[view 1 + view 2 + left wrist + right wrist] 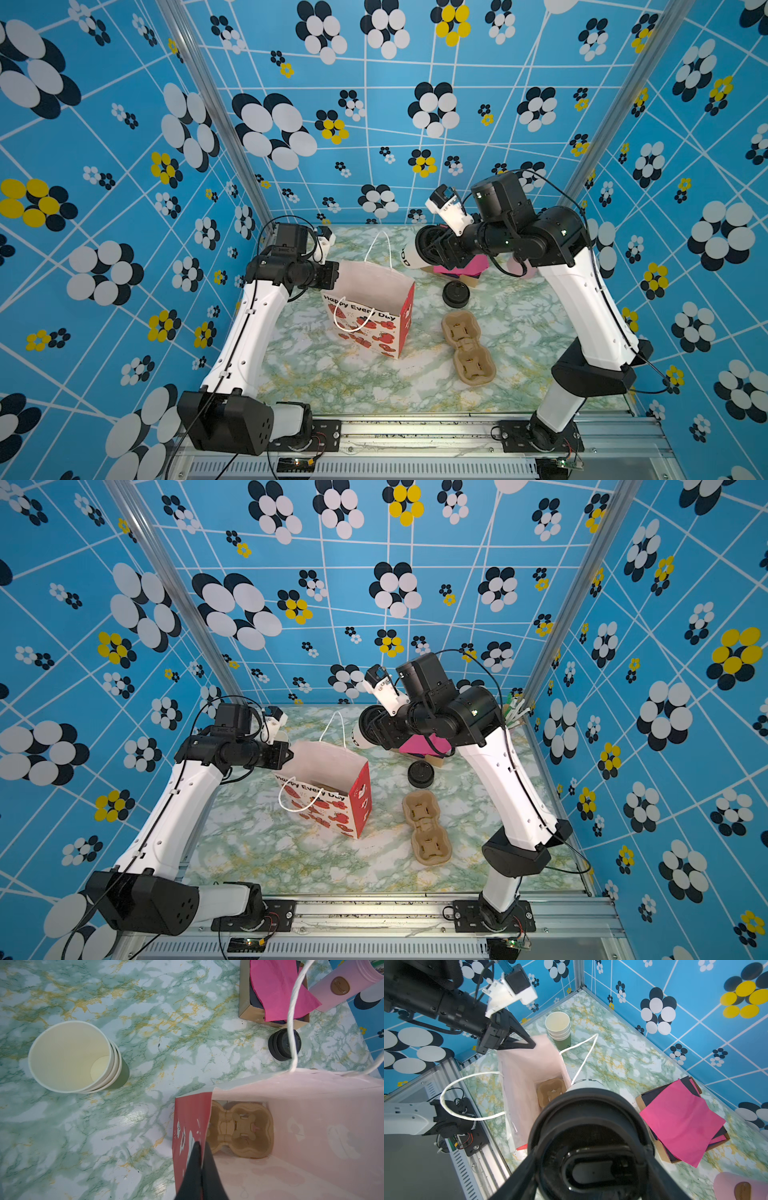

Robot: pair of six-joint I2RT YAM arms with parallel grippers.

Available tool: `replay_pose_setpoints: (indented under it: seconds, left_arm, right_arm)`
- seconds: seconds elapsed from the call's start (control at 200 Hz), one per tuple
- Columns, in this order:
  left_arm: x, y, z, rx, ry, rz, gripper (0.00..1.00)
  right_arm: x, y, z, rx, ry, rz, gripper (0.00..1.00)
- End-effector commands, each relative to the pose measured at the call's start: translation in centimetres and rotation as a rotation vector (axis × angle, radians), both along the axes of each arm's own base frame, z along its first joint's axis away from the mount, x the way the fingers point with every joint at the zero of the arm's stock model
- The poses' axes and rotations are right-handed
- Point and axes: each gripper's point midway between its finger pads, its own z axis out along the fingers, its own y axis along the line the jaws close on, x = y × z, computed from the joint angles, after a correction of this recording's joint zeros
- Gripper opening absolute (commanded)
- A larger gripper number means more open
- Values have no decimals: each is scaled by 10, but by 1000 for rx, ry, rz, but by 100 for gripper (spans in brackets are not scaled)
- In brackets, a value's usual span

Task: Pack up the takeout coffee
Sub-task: 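Lift the coffee cup with the right gripper and carry it toward the bag, then lower the coffee cup into the bag onto the carrier with the right gripper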

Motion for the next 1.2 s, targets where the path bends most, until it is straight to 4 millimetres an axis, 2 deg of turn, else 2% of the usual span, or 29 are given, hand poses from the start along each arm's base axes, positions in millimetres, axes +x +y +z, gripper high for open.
replay_pose_setpoints:
  seconds: [0.0,0.26,0.73,0.89,1.194]
  left_arm:
    - [0,-3,-6,-7,11,-9,0]
    - [0,-5,-6,-15,12,-10,0]
    - [0,-5,-5,-17,11,-12,0]
    - [0,-5,-5,-18,10,-12,0]
    - [0,-6,-5,-17,10,-14,0]
  right_arm:
    - [-11,15,-7,10,54,54,66]
    - [-22,45,-19,9,95,132,66]
    - [-23,89,-82,-118,189,197,65]
    - [-22,98,-101,-162,213,207,65]
    - [-16,100,-140,-280,249,203,65]
